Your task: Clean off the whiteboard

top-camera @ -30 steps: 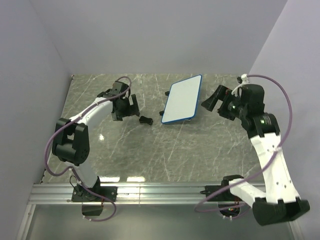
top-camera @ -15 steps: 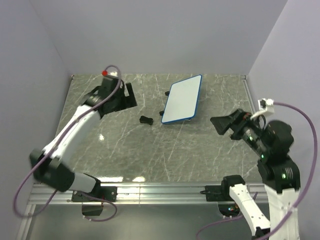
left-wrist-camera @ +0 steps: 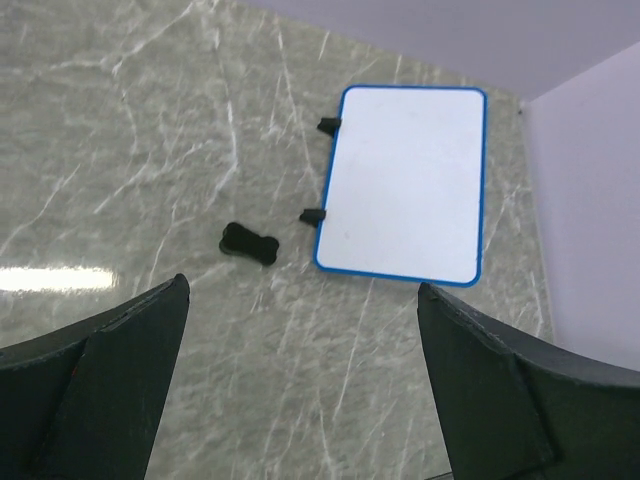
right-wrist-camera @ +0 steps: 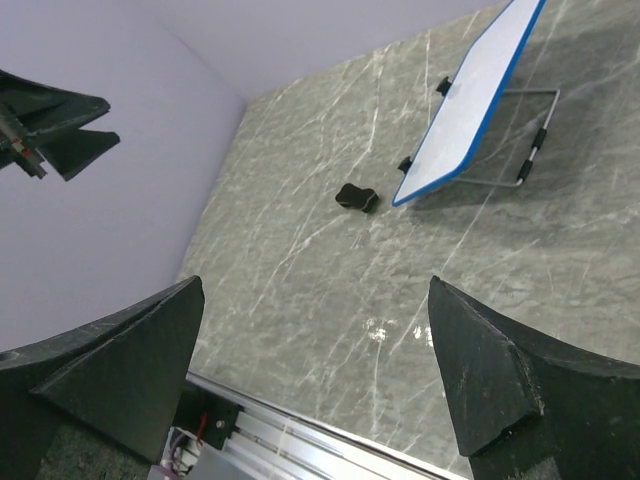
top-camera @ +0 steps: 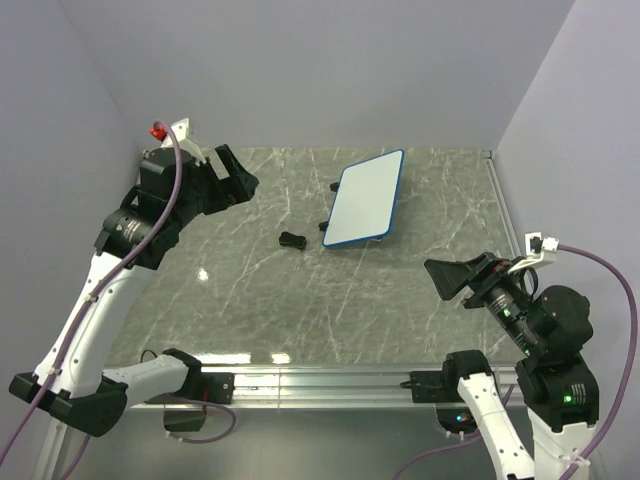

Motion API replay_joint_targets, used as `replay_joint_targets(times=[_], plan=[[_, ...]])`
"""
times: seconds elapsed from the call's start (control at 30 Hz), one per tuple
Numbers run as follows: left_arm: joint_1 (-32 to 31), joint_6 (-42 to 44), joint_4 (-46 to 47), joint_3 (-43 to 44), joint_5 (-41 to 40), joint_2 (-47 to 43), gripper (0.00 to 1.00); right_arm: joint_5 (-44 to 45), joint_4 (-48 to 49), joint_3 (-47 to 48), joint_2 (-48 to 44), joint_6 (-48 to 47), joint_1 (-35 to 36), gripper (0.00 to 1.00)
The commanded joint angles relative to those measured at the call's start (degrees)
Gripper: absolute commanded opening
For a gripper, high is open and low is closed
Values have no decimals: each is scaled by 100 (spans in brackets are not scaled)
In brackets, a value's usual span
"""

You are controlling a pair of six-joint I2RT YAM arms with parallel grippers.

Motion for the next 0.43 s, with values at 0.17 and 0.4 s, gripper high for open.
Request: replay_joint_targets(times=[0.17,0.4], plan=[[2,99,-353,132,-85,-86,99,-169,-183,-96,-88,-98,-15,100],[10,336,-459,246,-358,256,100,-108,-350,-35,-18,-151,-24,100]])
